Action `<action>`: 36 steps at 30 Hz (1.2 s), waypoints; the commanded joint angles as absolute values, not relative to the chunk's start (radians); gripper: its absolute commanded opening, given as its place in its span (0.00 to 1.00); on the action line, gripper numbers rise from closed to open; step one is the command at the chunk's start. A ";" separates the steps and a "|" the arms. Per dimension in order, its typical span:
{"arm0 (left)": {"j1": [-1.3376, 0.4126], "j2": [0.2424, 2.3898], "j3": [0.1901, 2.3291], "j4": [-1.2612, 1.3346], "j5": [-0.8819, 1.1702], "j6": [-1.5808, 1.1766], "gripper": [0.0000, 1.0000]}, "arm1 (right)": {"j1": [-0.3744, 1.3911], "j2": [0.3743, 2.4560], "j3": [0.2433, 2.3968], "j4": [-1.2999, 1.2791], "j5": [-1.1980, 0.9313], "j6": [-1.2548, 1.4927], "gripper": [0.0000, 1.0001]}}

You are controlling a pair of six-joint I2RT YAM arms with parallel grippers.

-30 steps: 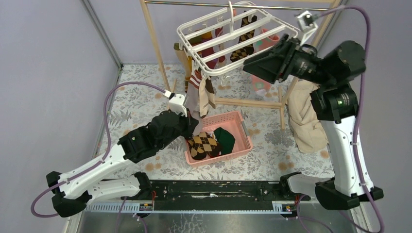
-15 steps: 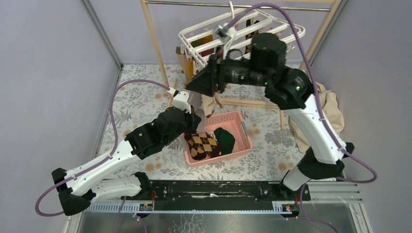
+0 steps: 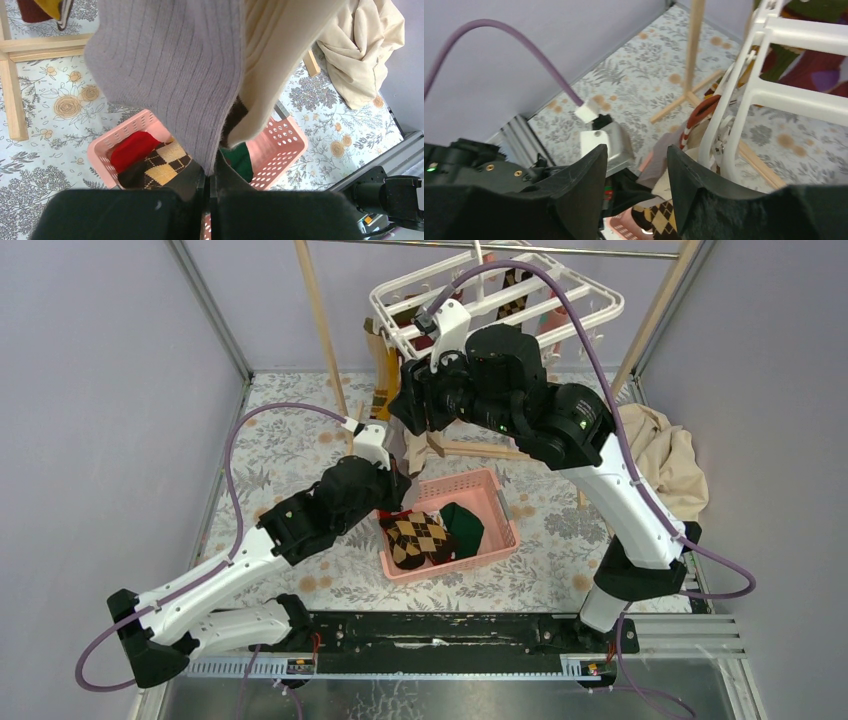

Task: Remove the socks clipped to the hanger
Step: Adjust the hanger on the clothesline.

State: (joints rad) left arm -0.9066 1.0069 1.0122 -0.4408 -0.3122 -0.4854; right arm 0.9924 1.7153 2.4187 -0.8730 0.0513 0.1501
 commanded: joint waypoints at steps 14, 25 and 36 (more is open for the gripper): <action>-0.894 0.955 0.987 -0.375 -0.283 -0.482 0.00 | 0.864 1.584 2.328 -0.851 0.270 0.113 0.59; -0.898 1.081 1.022 -0.171 -0.020 -0.546 0.00 | 0.629 1.551 2.270 -0.826 0.116 0.123 0.59; -0.905 1.258 1.174 -0.094 -0.005 -0.520 0.00 | 0.465 1.496 2.128 -0.733 -0.062 0.138 0.59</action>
State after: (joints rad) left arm -0.9024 1.2346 1.0843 -0.2024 -0.0246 -0.5362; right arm 0.5114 1.5398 2.1605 -0.8070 0.0353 0.1307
